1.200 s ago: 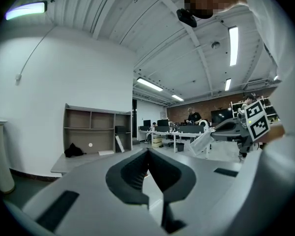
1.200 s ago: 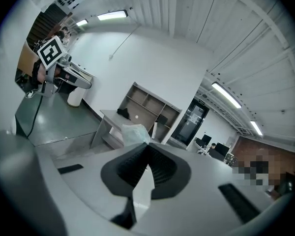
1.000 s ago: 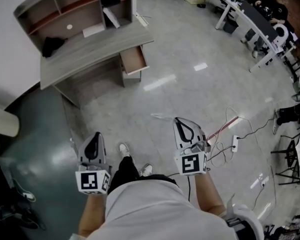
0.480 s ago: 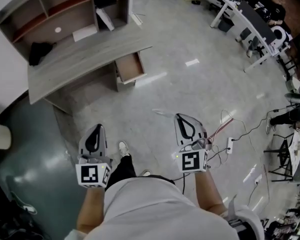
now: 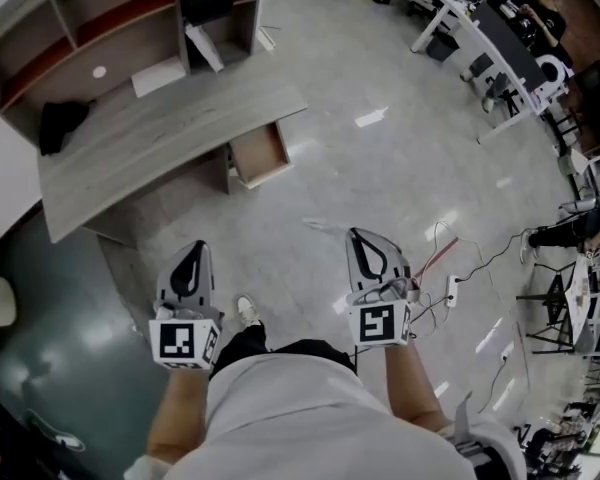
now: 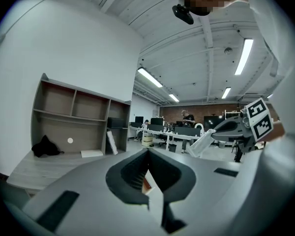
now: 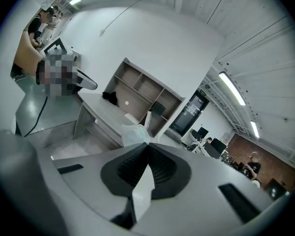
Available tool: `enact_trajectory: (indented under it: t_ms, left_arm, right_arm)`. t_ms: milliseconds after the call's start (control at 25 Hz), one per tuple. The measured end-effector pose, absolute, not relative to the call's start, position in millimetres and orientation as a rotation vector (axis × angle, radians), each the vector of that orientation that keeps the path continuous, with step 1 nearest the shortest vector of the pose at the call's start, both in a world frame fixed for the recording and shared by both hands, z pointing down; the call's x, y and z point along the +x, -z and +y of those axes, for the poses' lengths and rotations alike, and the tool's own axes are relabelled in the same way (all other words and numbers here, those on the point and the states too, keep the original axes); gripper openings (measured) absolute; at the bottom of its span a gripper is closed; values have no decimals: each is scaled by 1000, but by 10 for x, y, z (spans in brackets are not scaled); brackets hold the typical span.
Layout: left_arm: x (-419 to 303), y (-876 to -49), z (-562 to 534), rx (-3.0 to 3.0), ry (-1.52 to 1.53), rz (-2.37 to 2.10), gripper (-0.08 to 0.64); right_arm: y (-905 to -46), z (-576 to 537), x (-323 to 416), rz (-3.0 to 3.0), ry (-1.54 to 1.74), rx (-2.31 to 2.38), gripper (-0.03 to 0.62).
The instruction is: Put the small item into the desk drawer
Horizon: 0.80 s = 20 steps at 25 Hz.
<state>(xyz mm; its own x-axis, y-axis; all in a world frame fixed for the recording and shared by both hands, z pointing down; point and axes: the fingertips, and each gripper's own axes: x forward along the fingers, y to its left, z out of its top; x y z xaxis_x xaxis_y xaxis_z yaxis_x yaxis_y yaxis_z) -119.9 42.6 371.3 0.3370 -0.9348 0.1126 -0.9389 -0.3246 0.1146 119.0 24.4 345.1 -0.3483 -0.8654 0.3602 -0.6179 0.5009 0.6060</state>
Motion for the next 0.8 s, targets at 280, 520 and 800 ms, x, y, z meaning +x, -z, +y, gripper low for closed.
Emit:
enact_trajectory:
  t_ms: [280, 520, 800]
  left_arm:
    - [-1137, -3879, 131, 2463, -52, -1625, 18]
    - [-933, -3824, -4, 2496, -46, -1594, 18]
    - [-843, -3840, -255, 2453, -101, -1682, 18]
  right_arm:
    - [-3382, 82, 1229, -2035, 487, 1252, 23]
    - [-3388, -15, 1435, -2017, 472, 1288, 23]
    - [-3433, -481, 1567, -2080, 492, 1255, 24]
